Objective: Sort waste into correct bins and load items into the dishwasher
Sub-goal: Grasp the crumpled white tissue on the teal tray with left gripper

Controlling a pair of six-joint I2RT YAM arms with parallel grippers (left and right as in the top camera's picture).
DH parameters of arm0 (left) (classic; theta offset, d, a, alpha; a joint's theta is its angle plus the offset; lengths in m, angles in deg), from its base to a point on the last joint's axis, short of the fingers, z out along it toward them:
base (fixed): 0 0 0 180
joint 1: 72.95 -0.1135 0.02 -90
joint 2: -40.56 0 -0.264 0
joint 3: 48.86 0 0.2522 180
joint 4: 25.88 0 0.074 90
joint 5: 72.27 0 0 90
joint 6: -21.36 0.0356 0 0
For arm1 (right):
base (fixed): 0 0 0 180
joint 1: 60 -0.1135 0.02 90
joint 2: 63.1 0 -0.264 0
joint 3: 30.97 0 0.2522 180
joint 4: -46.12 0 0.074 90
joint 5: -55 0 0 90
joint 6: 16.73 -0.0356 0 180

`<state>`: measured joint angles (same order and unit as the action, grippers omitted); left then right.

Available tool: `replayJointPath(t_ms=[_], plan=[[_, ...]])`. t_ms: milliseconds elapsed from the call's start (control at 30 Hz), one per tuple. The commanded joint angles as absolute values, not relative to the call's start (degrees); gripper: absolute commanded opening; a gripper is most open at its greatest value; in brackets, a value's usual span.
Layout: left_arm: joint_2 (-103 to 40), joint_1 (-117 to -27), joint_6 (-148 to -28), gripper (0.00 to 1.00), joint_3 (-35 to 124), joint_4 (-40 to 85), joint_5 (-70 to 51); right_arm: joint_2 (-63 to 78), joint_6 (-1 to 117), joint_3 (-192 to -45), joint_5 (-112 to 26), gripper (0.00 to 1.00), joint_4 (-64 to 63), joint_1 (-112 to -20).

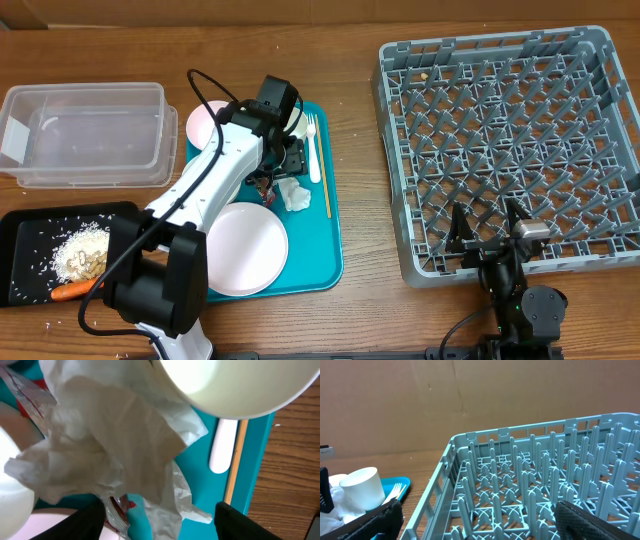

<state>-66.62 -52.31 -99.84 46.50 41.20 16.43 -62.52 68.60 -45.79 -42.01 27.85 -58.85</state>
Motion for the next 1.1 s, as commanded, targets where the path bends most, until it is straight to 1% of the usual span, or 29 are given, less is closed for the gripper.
replayJointPath(t_ms=[0,33,133,300,400,567,633,700,733,767,800,900,1067], plan=[[-67.08,-52.26,-98.57,0.67,46.28,41.00,16.84,-62.94,68.60,-45.18,-41.46,1.00,28.13,-58.59],[-67.08,-52.26,-98.15,0.66,46.28,41.02,16.84,-62.94,68.60,-45.18,-41.46,1.00,28.13,-58.59],[-67.01,-52.26,-96.67,0.56,46.61,41.57,17.22,-62.94,68.60,-45.18,-41.46,1.00,28.13,-58.59],[-66.90,-52.26,-96.49,0.57,50.54,45.37,22.16,-62.94,68.60,-45.18,-41.46,1.00,28.13,-58.59],[-66.90,-52.24,-95.84,0.57,51.77,45.68,23.12,-62.94,68.60,-45.18,-41.46,1.00,28.13,-58.59],[-66.97,-52.24,-95.86,0.65,51.74,43.93,23.34,-62.94,68.60,-45.18,-41.46,1.00,28.13,-58.59],[-67.03,-52.24,-95.86,0.66,51.72,43.08,23.31,-62.94,68.60,-45.18,-41.46,1.00,28.13,-58.59],[-67.49,-52.24,-95.60,0.64,51.72,41.59,23.27,-62.94,68.60,-45.18,-41.46,1.00,28.13,-58.59],[-67.88,-52.24,-95.60,0.62,51.72,41.09,23.27,-62.94,68.60,-45.18,-41.46,1.00,28.13,-58.59],[-68.63,-52.22,-95.38,0.56,51.72,40.65,23.10,-62.94,68.60,-45.18,-41.46,1.00,28.13,-58.59],[-69.09,-52.20,-94.20,0.54,51.72,40.41,22.83,-62.94,68.60,-45.18,-41.46,1.00,28.13,-58.59],[-71.73,-51.74,-89.89,0.54,51.72,40.52,22.85,-62.94,68.60,-45.18,-41.46,1.00,28.13,-58.59],[-72.65,-51.50,-89.83,0.52,51.74,40.87,24.17,-62.94,68.60,-45.18,-41.46,1.00,28.13,-58.59]])
